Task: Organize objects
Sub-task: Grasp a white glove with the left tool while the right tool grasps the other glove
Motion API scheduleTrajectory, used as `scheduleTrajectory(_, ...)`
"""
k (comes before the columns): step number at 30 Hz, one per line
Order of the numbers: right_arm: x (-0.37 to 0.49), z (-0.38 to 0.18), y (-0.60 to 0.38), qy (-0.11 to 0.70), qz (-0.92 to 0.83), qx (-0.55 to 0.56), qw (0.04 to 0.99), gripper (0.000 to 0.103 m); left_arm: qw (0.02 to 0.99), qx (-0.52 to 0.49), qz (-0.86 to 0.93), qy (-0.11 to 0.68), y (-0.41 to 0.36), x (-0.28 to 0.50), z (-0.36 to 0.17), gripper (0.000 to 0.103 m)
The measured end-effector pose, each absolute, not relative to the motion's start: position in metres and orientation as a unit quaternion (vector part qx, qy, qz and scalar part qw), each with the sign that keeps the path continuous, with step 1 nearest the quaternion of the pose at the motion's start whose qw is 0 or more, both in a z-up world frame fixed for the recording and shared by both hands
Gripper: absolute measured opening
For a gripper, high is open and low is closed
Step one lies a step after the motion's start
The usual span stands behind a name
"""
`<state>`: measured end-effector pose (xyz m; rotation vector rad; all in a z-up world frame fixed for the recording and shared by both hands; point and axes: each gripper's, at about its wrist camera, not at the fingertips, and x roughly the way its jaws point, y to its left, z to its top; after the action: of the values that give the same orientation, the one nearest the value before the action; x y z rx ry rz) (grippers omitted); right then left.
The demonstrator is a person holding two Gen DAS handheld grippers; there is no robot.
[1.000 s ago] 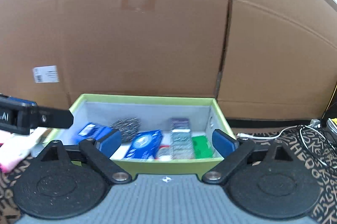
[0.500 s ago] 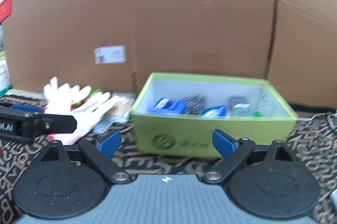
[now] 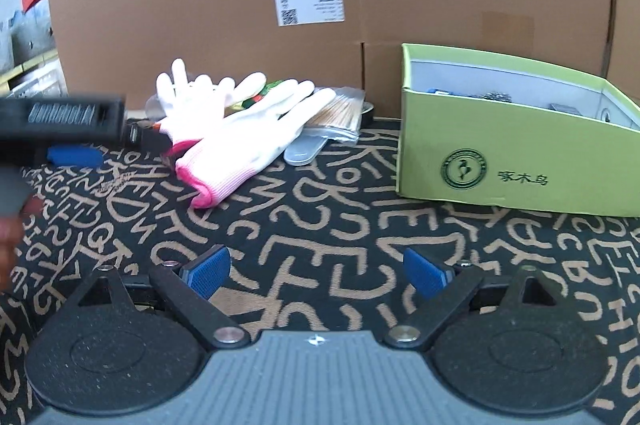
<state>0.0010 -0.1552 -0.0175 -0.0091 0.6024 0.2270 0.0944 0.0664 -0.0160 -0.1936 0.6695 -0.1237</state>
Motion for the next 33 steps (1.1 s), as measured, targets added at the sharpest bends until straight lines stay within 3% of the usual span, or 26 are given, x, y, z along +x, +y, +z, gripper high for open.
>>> scheduleTrajectory(6,0.007,-0.016,-0.141,0.294,0.125,0.004,0.947,0.096,0.930,-0.133,-0.039,0.340,0.086,0.138,-0.022,0.103)
scheduleTrajectory(9,0.015,-0.014,-0.130,0.287,0.134,0.004,0.949,0.096,0.926,-0.124,-0.061,0.351,0.078,0.144,-0.027,0.092)
scheduleTrajectory(10,0.019,-0.013,-0.125,0.284,0.138,0.005,0.949,0.096,0.929,-0.106,-0.067,0.349,0.073,0.144,-0.027,0.077)
scheduleTrajectory(11,0.023,-0.012,-0.120,0.280,0.143,0.009,0.949,0.096,0.929,-0.088,-0.073,0.352,0.068,0.145,-0.029,0.051)
scheduleTrajectory(14,0.037,-0.011,-0.107,0.279,0.157,0.016,0.947,0.096,0.927,-0.067,-0.079,0.360,0.066,0.146,-0.030,0.022)
scheduleTrajectory(16,0.045,-0.013,-0.098,0.280,0.165,0.016,0.946,0.089,0.926,-0.074,-0.087,0.360,0.074,0.142,-0.026,0.008)
scheduleTrajectory(19,0.056,-0.016,-0.088,0.283,0.169,0.019,0.944,0.076,0.928,-0.075,-0.099,0.351,0.085,0.124,-0.018,0.007)
scheduleTrajectory(20,0.060,-0.018,-0.086,0.286,0.170,0.019,0.943,0.066,0.930,-0.067,-0.103,0.346,0.088,0.116,-0.015,0.006)
scheduleTrajectory(21,0.063,-0.020,-0.084,0.290,0.170,0.019,0.942,0.048,0.931,-0.060,-0.107,0.345,0.090,0.108,-0.013,0.006)
scheduleTrajectory(23,0.064,-0.023,-0.082,0.297,0.165,0.013,0.941,0.025,0.928,-0.050,-0.123,0.349,0.093,0.093,-0.012,0.006)
scheduleTrajectory(25,0.057,-0.020,-0.086,0.290,0.163,0.005,0.943,0.014,0.922,-0.042,-0.141,0.357,0.096,0.077,-0.013,0.006)
scheduleTrajectory(33,-0.015,0.001,-0.130,0.299,0.219,0.028,0.928,0.012,0.896,-0.019,-0.198,0.398,0.101,0.026,-0.027,0.006)
